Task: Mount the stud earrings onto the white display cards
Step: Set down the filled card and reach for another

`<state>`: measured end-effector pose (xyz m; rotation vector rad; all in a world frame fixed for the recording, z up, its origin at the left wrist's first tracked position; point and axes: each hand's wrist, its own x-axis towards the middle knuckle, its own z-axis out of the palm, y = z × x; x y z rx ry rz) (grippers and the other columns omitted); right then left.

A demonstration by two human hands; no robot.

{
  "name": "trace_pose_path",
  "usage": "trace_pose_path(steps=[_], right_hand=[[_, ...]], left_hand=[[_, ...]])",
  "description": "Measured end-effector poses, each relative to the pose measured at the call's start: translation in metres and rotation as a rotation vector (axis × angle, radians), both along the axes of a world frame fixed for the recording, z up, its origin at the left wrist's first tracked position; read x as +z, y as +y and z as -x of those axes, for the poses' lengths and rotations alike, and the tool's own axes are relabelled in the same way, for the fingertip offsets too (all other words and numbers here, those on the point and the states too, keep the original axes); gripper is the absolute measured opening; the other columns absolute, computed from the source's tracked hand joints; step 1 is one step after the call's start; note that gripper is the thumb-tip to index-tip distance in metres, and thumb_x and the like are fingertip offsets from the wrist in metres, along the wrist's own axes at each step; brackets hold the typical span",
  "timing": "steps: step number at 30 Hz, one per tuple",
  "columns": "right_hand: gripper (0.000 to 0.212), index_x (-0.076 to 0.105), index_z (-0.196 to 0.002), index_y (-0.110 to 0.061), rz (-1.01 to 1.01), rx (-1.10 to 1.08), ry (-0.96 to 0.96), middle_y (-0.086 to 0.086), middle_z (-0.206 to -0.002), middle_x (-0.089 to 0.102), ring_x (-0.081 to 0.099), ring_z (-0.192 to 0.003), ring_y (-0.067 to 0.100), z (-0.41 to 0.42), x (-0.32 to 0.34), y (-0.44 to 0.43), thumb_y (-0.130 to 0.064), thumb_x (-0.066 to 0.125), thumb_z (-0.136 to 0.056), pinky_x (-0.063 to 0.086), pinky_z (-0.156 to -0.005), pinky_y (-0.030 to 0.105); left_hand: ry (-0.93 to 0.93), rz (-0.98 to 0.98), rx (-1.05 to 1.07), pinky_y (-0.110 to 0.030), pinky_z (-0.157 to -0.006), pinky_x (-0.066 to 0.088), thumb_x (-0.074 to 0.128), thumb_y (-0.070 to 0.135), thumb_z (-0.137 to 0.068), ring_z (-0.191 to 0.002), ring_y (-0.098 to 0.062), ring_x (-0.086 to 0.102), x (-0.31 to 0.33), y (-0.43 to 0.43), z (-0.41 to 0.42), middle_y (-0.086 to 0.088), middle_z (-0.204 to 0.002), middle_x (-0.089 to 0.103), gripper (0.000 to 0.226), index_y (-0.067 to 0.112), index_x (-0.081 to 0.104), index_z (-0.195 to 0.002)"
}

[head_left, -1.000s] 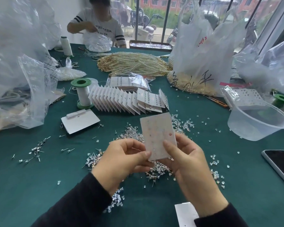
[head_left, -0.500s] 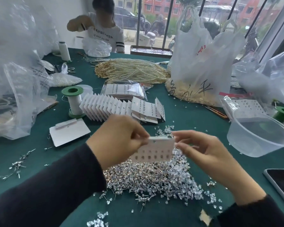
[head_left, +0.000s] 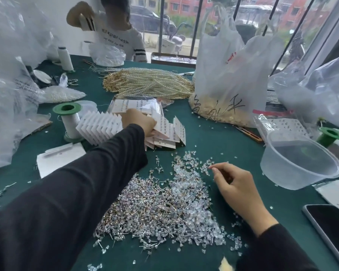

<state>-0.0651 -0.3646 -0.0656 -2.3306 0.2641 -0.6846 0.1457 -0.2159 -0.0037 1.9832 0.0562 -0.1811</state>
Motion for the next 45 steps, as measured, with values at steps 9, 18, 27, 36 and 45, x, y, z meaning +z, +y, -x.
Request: trace_pose_path(steps=[9,18,27,36,45], right_hand=[[0.01,0.07,-0.086,-0.02,-0.053,0.0,0.031,-0.017,-0.065,0.063,0.056,-0.061,-0.003,-0.003,-0.001,-0.001,-0.014,0.061,-0.087,0.038,-0.054,0.007],[0.012,0.07,-0.086,-0.02,-0.074,-0.025,0.073,-0.01,-0.065,0.064,0.054,-0.057,-0.003,0.001,0.002,0.002,-0.017,0.058,-0.088,0.037,-0.051,0.009],[0.015,0.072,-0.089,-0.018,-0.126,-0.066,0.077,-0.002,-0.067,0.066,0.056,-0.059,0.019,0.007,0.0,0.004,-0.019,0.057,-0.09,0.04,-0.056,0.029],[0.014,0.07,-0.087,-0.021,-0.086,-0.053,0.106,-0.002,-0.068,0.066,0.06,-0.064,0.02,0.004,0.0,0.005,-0.019,0.056,-0.09,0.042,-0.057,0.029],[0.014,0.071,-0.089,-0.018,-0.076,-0.059,0.116,-0.004,-0.069,0.066,0.059,-0.063,0.019,0.004,-0.001,0.005,-0.019,0.057,-0.09,0.041,-0.056,0.026]], left_hand=[[-0.53,-0.416,-0.184,-0.031,-0.076,0.05,0.064,0.026,-0.082,-0.074,-0.023,0.061,0.019,0.03,0.019,-0.011,-0.08,0.07,0.026,0.001,0.07,-0.077],[-0.517,-0.763,-0.196,-0.033,-0.082,0.043,0.072,0.018,-0.074,-0.092,-0.03,0.061,0.0,0.192,0.056,-0.011,-0.094,0.072,0.015,0.011,0.074,-0.087],[-0.545,-0.933,-0.28,-0.038,-0.094,0.042,0.064,0.03,-0.082,-0.108,-0.031,0.054,-0.035,0.213,0.051,-0.009,-0.116,0.065,0.029,0.009,0.069,-0.102],[-0.424,-0.881,-0.287,-0.032,-0.095,0.043,0.067,0.029,-0.079,-0.11,-0.025,0.055,-0.024,0.21,0.051,-0.003,-0.114,0.067,0.022,0.019,0.072,-0.099],[-0.438,-0.989,-0.311,-0.034,-0.09,0.043,0.061,0.034,-0.083,-0.104,-0.03,0.057,-0.023,0.205,0.058,-0.011,-0.113,0.065,0.025,0.023,0.069,-0.104]])
